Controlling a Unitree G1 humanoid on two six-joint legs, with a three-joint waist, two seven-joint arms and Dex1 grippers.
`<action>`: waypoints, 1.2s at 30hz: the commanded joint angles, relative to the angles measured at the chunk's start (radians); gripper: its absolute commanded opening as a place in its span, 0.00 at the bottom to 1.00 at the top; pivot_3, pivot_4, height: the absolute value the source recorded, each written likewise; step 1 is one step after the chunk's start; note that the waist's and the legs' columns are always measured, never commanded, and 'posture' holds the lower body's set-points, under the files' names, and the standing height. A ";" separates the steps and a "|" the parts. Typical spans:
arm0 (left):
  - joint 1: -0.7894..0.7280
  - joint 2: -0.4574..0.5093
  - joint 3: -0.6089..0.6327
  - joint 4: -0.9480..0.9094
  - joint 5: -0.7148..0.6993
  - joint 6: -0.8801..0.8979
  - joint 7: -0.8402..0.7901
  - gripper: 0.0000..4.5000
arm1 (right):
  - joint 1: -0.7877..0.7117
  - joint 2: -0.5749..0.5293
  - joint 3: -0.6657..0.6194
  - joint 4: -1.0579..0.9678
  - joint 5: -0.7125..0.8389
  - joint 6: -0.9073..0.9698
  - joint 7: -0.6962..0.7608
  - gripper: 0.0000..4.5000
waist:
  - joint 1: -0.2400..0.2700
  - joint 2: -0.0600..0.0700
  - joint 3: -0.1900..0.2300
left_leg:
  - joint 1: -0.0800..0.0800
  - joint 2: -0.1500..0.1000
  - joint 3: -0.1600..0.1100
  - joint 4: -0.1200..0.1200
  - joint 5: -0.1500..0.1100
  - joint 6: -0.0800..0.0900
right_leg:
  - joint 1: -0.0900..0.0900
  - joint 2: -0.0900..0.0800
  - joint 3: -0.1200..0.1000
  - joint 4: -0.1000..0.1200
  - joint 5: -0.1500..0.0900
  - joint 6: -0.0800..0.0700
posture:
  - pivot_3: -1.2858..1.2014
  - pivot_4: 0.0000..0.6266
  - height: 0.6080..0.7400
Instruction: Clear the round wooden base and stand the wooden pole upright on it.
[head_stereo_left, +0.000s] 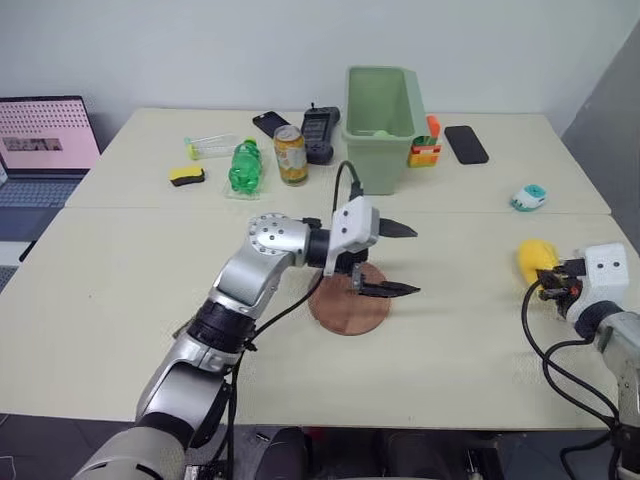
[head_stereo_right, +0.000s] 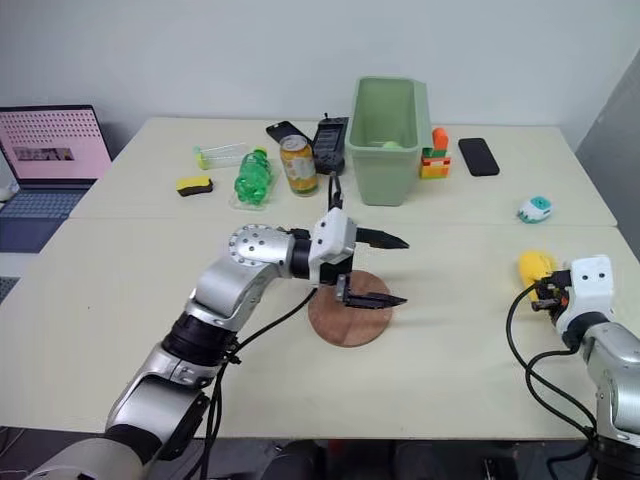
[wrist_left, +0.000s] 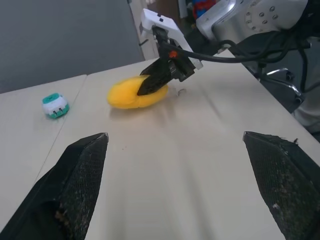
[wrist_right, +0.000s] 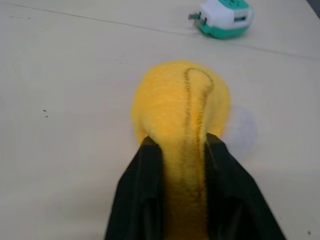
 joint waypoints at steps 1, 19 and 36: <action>-0.025 -0.020 -0.003 -0.010 0.014 -0.014 0.013 1.00 | -0.016 0.008 -0.052 -0.052 0.037 0.022 -0.033 0.52 | 0.002 0.000 0.000 | 0.000 0.000 0.000 0.000 0.000 0.000 | 0.000 0.000 0.000 0.000 0.000 0.000 | 0.52 0.24 1.00; 0.013 0.299 0.209 -0.213 0.026 0.249 0.121 1.00 | 0.033 -0.176 -0.051 -0.425 0.240 0.020 0.206 1.00 | -0.002 0.001 0.001 | -0.001 0.000 -0.001 0.000 0.000 0.000 | 0.000 -0.001 0.000 0.000 0.000 0.000 | 0.52 0.24 1.00; 0.022 0.688 0.100 -0.136 0.091 0.584 0.009 1.00 | -0.105 -0.209 0.404 -0.480 0.335 -0.070 0.405 1.00 | 0.007 -0.003 0.004 | 0.000 0.008 -0.001 0.001 -0.001 0.001 | 0.003 0.002 -0.005 -0.003 0.000 0.000 | 0.52 0.24 1.00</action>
